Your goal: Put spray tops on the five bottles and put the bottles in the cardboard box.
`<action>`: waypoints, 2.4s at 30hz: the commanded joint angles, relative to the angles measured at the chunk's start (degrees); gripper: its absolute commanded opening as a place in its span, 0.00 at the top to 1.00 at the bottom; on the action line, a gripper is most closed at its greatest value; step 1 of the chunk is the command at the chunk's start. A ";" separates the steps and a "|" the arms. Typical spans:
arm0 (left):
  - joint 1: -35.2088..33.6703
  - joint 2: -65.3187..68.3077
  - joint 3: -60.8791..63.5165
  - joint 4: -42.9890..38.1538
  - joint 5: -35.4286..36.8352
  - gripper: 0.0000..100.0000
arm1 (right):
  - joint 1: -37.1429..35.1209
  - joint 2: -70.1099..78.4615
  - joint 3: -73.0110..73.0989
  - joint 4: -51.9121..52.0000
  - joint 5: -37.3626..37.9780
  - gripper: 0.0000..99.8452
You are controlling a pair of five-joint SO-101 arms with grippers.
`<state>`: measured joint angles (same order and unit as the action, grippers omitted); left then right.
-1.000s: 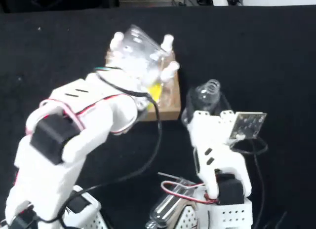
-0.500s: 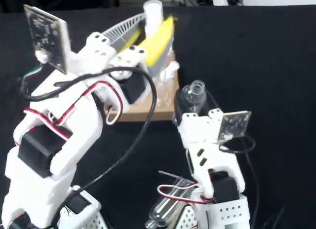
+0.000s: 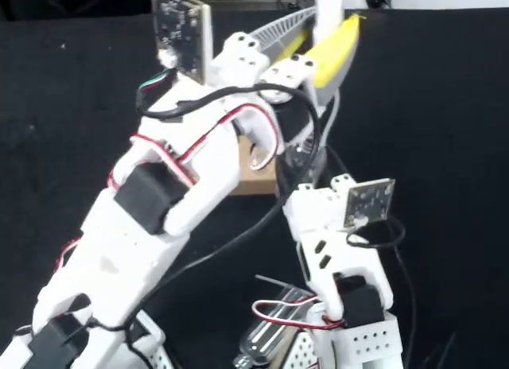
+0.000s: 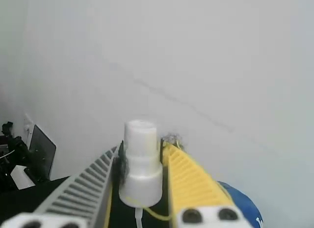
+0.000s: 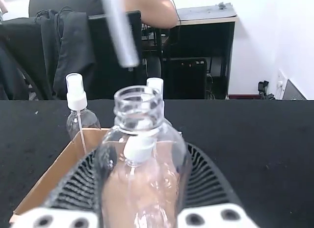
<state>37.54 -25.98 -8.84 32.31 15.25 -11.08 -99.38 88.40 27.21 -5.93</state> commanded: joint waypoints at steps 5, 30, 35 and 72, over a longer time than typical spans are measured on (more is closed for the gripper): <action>-2.33 1.41 0.75 -0.88 -0.35 0.95 | 0.00 -1.01 -0.31 -1.58 0.53 0.99; -3.21 -11.96 22.46 -0.70 -0.35 0.79 | 0.00 -1.01 -0.22 -1.58 0.53 0.99; -6.29 -21.27 24.48 3.34 -0.35 0.79 | 0.09 -1.01 -0.22 -1.58 0.53 0.99; -60.44 -33.93 87.60 -19.25 -3.08 0.81 | -23.03 24.40 -12.88 -30.59 0.53 0.99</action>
<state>-22.33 -58.77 76.97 18.15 12.35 -32.44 -83.91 82.51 0.13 -5.93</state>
